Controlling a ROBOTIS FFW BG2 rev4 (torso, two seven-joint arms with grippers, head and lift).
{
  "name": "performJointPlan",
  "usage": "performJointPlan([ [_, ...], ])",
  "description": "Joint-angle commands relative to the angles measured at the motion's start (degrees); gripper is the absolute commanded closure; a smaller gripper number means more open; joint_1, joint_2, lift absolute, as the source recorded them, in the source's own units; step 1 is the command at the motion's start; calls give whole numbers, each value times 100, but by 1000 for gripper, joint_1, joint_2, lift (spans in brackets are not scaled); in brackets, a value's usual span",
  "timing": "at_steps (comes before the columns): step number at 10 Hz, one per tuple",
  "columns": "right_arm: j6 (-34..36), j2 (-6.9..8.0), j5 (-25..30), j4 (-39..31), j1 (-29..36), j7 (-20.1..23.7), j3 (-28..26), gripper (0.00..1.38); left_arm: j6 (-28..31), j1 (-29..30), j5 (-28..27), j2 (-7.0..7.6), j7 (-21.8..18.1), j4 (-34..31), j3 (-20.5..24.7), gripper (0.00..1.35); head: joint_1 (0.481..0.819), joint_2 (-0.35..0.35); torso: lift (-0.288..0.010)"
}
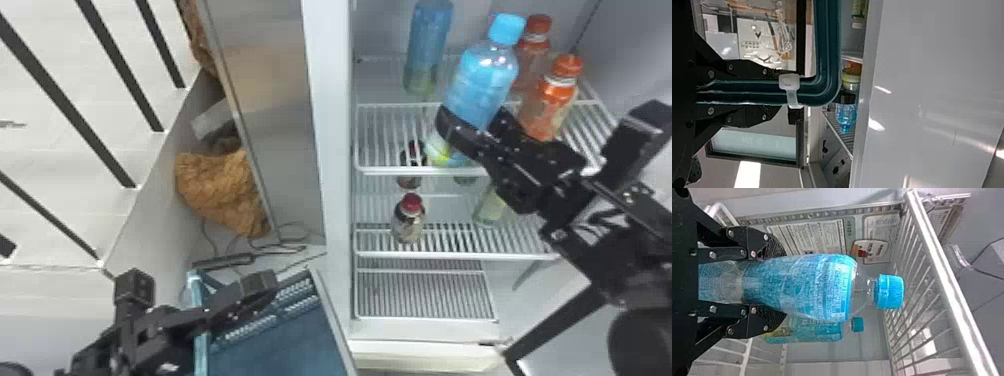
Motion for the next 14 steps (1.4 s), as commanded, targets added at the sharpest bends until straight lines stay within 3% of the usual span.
performJointPlan([
  [1,62,3,-53,-374,319,36,-133,1131,3,22,1,0,1,0,1,1199,695,31,-10],
  [6,948,47,-224,-1640,1486,599,-578,1131,3,36,24,-27,1,-14,24,1199,695,32,-10],
  [14,1932,100,210,-1724,1683,2611,-852,1131,3,-6,1,-36,36,0,59,1199,695,73,-10],
])
